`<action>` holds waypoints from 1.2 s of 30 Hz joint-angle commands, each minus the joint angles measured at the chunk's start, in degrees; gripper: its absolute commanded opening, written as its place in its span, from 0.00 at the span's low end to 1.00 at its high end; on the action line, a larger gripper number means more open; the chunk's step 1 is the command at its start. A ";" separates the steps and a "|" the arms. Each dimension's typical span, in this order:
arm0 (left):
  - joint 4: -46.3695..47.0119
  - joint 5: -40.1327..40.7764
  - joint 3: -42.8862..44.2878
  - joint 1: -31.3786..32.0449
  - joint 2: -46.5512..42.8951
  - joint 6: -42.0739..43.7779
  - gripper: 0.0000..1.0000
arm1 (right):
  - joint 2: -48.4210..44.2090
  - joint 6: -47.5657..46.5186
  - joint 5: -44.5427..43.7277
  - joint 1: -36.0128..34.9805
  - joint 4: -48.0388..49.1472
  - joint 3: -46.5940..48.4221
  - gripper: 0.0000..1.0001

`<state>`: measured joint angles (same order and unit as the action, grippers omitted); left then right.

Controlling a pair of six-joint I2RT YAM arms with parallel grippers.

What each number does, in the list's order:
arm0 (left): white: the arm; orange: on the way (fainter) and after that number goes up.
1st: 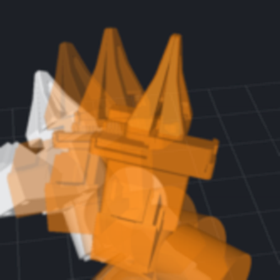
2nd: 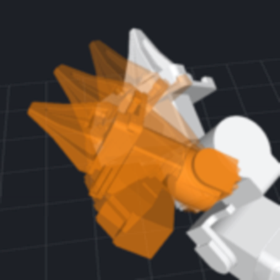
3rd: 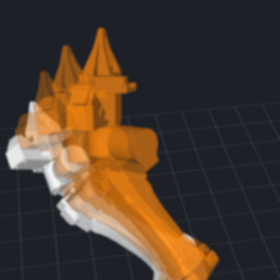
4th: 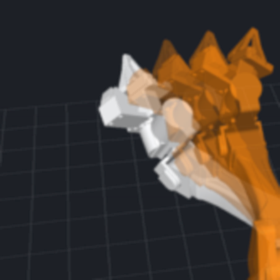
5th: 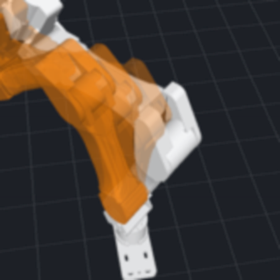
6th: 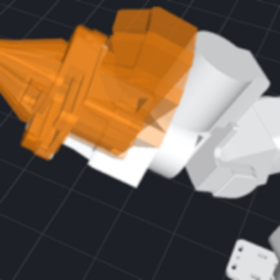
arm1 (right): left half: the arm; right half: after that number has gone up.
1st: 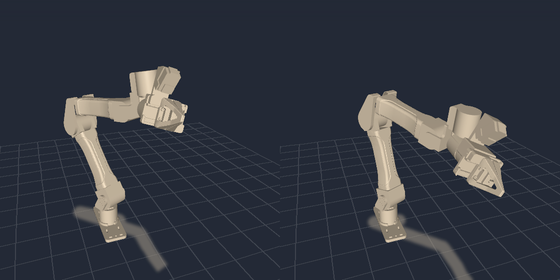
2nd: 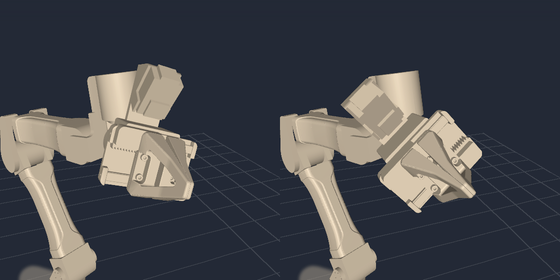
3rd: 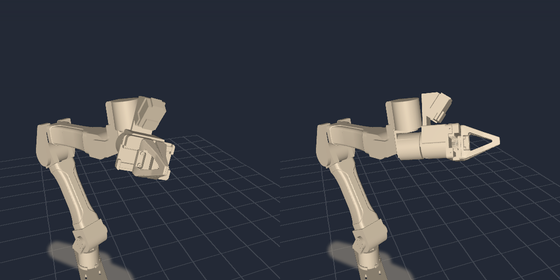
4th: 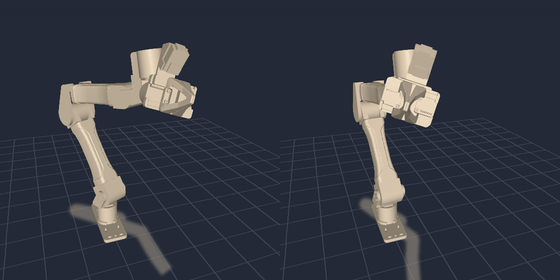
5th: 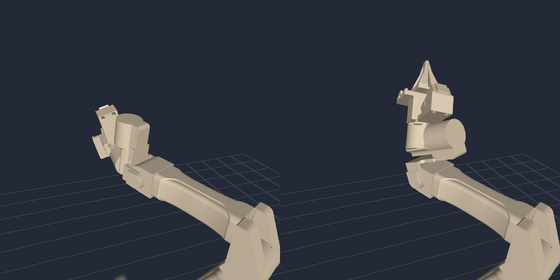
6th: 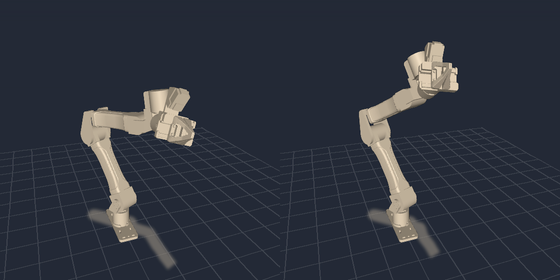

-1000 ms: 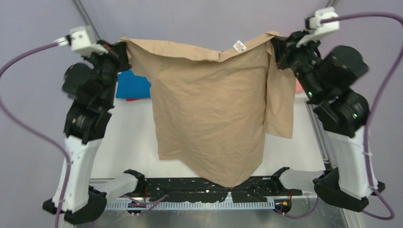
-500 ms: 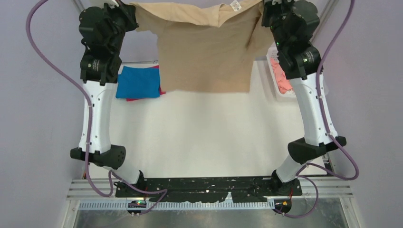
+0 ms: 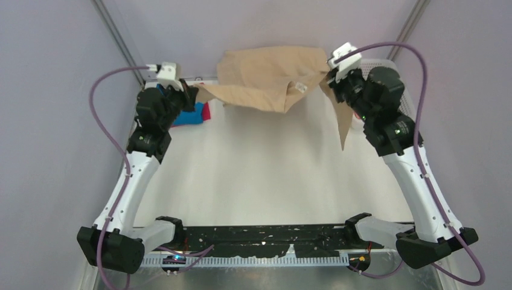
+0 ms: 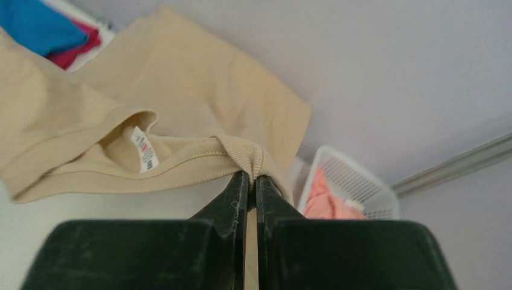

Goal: Fold and stack the t-shirts
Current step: Flatten out the tshirt

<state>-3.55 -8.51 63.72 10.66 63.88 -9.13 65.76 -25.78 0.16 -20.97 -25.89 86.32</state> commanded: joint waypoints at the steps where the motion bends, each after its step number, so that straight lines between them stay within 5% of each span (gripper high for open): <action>1: 7.29 -6.05 -13.43 3.24 -2.56 -4.51 0.00 | -2.46 5.66 3.08 0.14 -2.94 -13.65 0.07; 11: -4.24 1.38 -22.46 7.33 2.27 -19.56 0.00 | -2.95 20.41 -8.87 0.06 -11.47 -27.46 0.09; 25: -14.59 1.97 -40.75 17.05 -17.96 -29.36 0.00 | -7.77 44.00 -15.66 -0.54 -22.95 -34.12 0.15; 34: -36.49 2.85 -37.28 19.18 -18.37 -30.25 0.00 | -10.53 56.14 -16.33 -0.52 -31.03 -42.70 0.32; 36: -37.42 -0.82 -36.95 19.73 -18.52 -29.78 0.10 | -12.00 57.61 -15.14 -0.49 -31.60 -44.33 0.39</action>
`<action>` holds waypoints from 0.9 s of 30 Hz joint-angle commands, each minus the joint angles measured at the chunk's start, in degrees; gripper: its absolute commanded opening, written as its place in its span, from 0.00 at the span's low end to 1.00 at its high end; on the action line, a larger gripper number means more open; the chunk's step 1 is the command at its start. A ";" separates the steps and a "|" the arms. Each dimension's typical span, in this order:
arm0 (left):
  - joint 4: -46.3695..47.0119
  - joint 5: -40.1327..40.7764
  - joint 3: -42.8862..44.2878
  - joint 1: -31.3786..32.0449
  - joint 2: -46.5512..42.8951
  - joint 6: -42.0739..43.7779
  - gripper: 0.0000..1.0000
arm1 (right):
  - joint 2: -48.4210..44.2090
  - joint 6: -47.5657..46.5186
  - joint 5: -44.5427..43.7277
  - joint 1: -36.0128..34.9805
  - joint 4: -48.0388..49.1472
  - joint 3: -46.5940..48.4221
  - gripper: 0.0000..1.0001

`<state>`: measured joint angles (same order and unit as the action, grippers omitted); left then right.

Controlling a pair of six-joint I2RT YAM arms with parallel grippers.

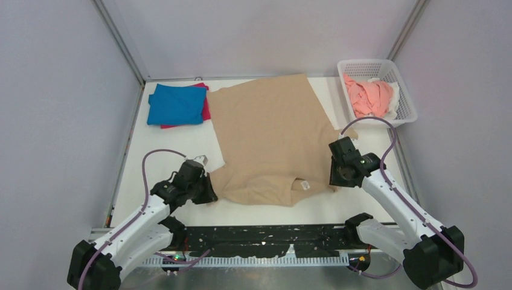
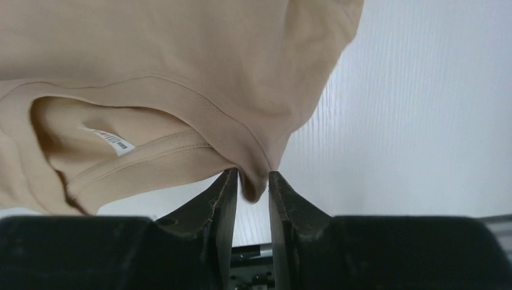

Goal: Fold and stack the t-shirts
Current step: Flatten out the tshirt

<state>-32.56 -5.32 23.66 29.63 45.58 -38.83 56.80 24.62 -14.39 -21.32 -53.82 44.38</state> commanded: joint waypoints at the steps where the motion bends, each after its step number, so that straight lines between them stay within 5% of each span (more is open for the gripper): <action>1: -8.45 -5.99 2.75 1.13 -0.67 -0.43 0.19 | -3.94 7.33 0.14 -0.22 -4.01 -2.77 0.40; 3: -10.88 -6.74 3.20 1.77 -1.92 -0.72 0.45 | -5.93 7.87 0.78 -0.44 -5.47 -3.88 0.50; 6: -15.44 -2.93 5.53 2.88 -5.49 -1.89 0.94 | -10.47 8.78 0.60 -0.98 -7.08 -2.17 0.81; 7: -15.33 -2.70 6.45 2.87 -6.80 -2.09 0.99 | -11.44 8.65 0.33 -1.00 -6.86 -1.26 0.87; 8: -15.97 -1.85 8.17 2.91 -7.90 -2.12 0.99 | -13.57 8.04 -0.53 -1.00 -5.56 0.26 0.99; 14: -3.70 4.50 16.17 2.92 -5.54 0.81 1.00 | -16.00 5.20 3.83 -1.00 11.70 -0.93 0.95; 18: 5.18 6.68 25.94 2.74 11.22 6.27 0.99 | -7.60 7.62 11.42 -1.00 26.11 -4.39 0.95; 22: 0.01 10.98 43.42 2.37 31.48 7.75 1.00 | 3.66 10.54 3.23 -0.42 24.42 -2.33 0.95; 27: 0.27 2.69 51.86 2.19 49.54 8.63 0.99 | 13.43 11.50 4.69 3.46 29.16 -5.16 0.95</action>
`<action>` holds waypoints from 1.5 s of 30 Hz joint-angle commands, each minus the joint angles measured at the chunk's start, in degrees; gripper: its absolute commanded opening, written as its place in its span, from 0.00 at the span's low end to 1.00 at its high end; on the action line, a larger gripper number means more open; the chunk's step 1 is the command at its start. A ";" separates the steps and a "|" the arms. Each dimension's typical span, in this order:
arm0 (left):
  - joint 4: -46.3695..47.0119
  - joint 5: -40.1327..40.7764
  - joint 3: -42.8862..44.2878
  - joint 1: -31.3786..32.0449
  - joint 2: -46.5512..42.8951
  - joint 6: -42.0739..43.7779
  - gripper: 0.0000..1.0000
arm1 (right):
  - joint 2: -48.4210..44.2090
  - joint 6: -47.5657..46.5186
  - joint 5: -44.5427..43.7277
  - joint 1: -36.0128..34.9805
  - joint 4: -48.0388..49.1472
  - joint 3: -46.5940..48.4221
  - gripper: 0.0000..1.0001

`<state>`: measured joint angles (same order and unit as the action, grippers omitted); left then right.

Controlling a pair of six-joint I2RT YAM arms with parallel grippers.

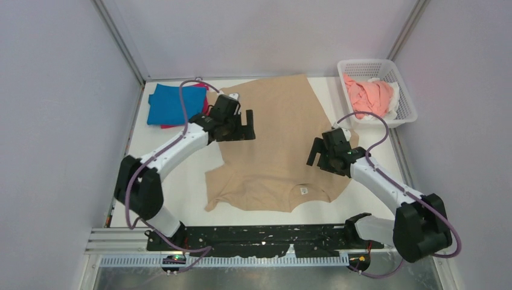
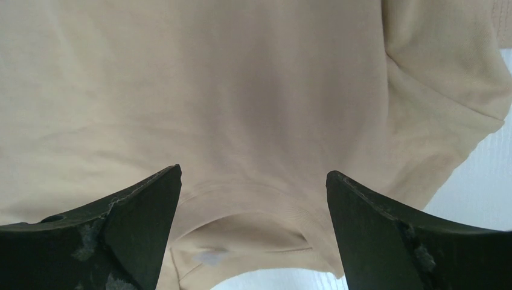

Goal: Fold and stack the t-shirts
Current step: Flatten out the tshirt

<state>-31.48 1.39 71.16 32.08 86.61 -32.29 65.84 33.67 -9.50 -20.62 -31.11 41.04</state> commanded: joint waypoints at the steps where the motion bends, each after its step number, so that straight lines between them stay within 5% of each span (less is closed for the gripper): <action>1: -1.62 -4.05 4.82 -0.26 10.66 1.65 1.00 | 5.30 2.54 0.47 3.66 7.31 -2.27 0.95; 12: 6.14 -9.47 -12.56 2.64 11.05 -3.40 1.00 | 17.79 2.26 2.72 8.19 11.43 -1.06 0.95; 21: 15.39 -23.54 -28.66 17.72 3.57 -9.41 1.00 | 30.92 -3.20 6.85 7.85 9.75 13.17 0.95; 26: 19.36 -28.18 -25.87 28.63 6.62 -7.79 1.00 | 41.79 -9.32 4.12 -0.32 2.28 30.49 0.95; 34: 27.98 -32.51 -16.18 29.71 15.62 -9.01 1.00 | 63.03 -16.65 11.81 -10.90 -9.29 66.17 0.95; 40: 22.65 -28.37 -10.79 28.89 14.61 -5.29 1.00 | 63.60 -18.53 2.84 -8.91 -13.38 73.62 0.95; 45: 15.15 -21.45 -11.20 25.28 4.10 -0.41 1.00 | 55.73 -20.03 -1.19 -3.99 -15.86 73.61 0.95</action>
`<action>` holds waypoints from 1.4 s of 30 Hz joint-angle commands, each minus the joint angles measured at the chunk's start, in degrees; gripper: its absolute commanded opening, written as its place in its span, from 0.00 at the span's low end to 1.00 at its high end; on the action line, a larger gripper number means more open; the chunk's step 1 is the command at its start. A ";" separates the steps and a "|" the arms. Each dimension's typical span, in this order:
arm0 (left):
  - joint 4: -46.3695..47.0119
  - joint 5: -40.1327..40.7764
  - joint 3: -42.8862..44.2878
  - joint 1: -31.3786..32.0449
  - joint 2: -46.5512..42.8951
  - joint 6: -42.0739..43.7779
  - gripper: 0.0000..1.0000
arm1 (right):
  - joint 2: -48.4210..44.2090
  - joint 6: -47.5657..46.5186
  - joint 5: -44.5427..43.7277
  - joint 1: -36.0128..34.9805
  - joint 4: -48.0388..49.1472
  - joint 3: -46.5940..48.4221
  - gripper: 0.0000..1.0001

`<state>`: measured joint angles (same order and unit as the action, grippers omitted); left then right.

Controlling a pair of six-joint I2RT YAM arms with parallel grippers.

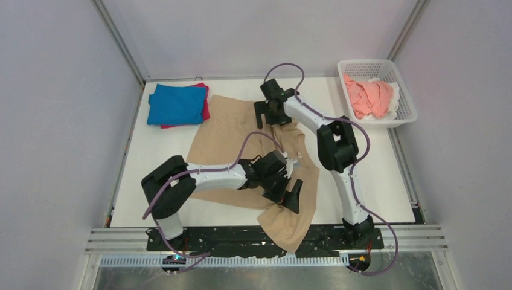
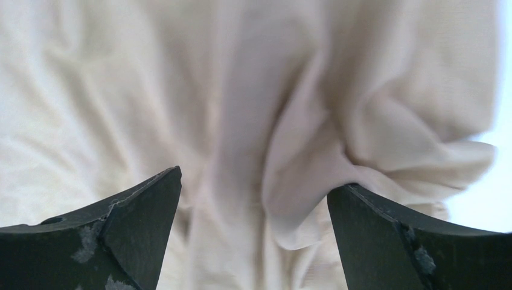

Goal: Fold and stack the t-shirts
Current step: Flatten out the tshirt

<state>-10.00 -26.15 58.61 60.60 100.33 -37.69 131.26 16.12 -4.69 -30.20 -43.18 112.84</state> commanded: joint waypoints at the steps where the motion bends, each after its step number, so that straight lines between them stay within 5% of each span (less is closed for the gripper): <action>1: -7.92 7.51 0.53 -4.65 -11.87 5.38 1.00 | -11.33 -2.75 -6.67 6.09 -3.96 -0.04 0.95; 4: -8.75 10.06 -5.06 -10.94 -19.03 5.01 0.99 | -20.43 -2.86 -7.65 6.17 -3.58 -6.60 0.95; 7: -9.24 16.46 -9.15 -20.46 -23.54 1.54 1.00 | -29.15 0.00 -5.18 5.66 1.46 -22.78 0.95; 12: -11.22 21.25 -8.05 -32.42 -20.28 -0.81 1.00 | -41.65 8.20 6.14 2.16 14.51 -49.98 0.95; 16: -10.12 17.50 -7.28 -38.31 -15.77 -2.27 1.00 | -43.31 11.02 7.27 0.04 18.23 -56.47 0.95; 21: -13.41 25.21 -7.82 -40.03 -13.58 -2.35 1.00 | -41.11 12.73 4.89 0.04 20.82 -58.99 0.95; 26: -13.05 22.65 -10.97 -41.00 -13.03 -3.96 0.99 | -39.53 16.69 6.98 2.70 24.37 -64.35 0.95; 42: -12.30 9.90 -28.44 -37.05 -20.22 -8.03 0.99 | -51.11 16.96 13.76 32.78 20.03 -76.74 0.95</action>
<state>-14.81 -8.60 36.73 20.05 78.13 -42.46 80.95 34.57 10.79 -4.29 -16.27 39.51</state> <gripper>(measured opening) 0.991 0.947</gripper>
